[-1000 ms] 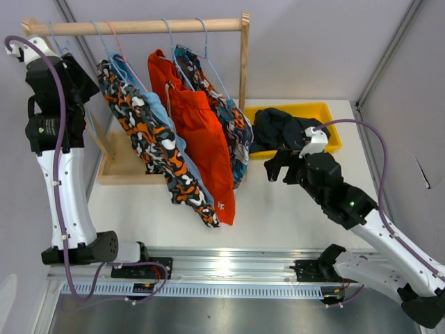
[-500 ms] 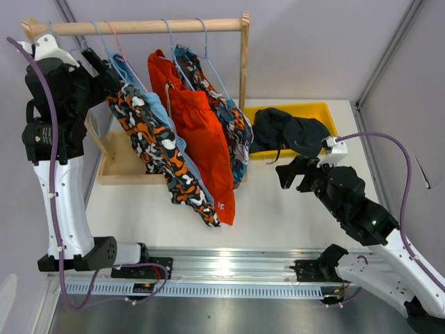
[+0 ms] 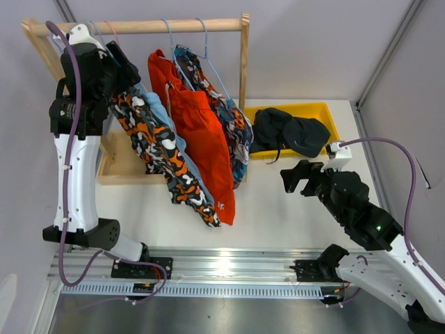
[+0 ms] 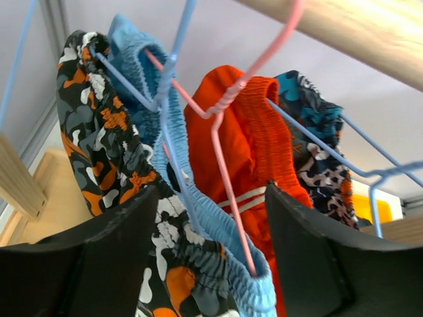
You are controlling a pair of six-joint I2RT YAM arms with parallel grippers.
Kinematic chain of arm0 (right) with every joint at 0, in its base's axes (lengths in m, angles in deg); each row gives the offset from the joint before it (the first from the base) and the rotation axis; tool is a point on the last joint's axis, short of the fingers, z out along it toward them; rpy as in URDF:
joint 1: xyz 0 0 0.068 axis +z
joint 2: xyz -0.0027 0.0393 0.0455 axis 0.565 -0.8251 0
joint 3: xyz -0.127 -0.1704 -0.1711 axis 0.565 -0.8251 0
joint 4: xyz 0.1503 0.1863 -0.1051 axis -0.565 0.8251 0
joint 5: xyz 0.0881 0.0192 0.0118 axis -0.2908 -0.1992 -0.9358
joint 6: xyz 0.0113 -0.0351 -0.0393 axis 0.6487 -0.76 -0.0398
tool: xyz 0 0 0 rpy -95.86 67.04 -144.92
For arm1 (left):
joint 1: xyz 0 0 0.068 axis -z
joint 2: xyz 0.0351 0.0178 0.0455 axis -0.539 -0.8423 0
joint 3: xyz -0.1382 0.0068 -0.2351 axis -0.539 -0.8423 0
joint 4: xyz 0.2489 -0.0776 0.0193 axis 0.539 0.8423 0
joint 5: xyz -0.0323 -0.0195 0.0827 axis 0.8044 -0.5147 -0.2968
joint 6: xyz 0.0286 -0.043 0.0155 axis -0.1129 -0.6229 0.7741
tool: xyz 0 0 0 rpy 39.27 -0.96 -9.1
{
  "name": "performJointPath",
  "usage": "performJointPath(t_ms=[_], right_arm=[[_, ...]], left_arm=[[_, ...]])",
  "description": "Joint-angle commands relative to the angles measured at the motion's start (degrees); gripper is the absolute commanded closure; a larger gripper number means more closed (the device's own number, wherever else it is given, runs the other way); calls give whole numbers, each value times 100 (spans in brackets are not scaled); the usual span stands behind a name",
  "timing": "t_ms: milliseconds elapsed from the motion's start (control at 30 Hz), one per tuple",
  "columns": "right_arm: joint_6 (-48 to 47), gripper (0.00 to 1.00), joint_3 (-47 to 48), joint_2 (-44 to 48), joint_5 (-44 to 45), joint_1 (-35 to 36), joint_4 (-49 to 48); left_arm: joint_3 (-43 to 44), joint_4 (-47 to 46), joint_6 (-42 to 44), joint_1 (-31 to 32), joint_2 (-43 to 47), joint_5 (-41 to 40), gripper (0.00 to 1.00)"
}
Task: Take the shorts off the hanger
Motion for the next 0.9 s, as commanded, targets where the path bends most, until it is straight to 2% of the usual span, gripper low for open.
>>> performJointPath(t_ms=[0, 133, 200, 233, 867], right_arm=[[-149, 1, 112, 83, 192, 21, 72], [-167, 1, 104, 92, 192, 21, 55], [-166, 1, 86, 74, 174, 21, 11], [-166, 1, 86, 65, 165, 21, 11], [-289, 0, 77, -66, 227, 4, -6]], left_arm=[[-240, -278, -176, 42, 284, -447, 35], [-611, -586, -141, 42, 461, -649, 38], [-629, -595, -115, 42, 452, -667, 46], [-638, -595, -115, 33, 426, -667, 46], [-427, -832, 26, 33, -136, -851, 45]])
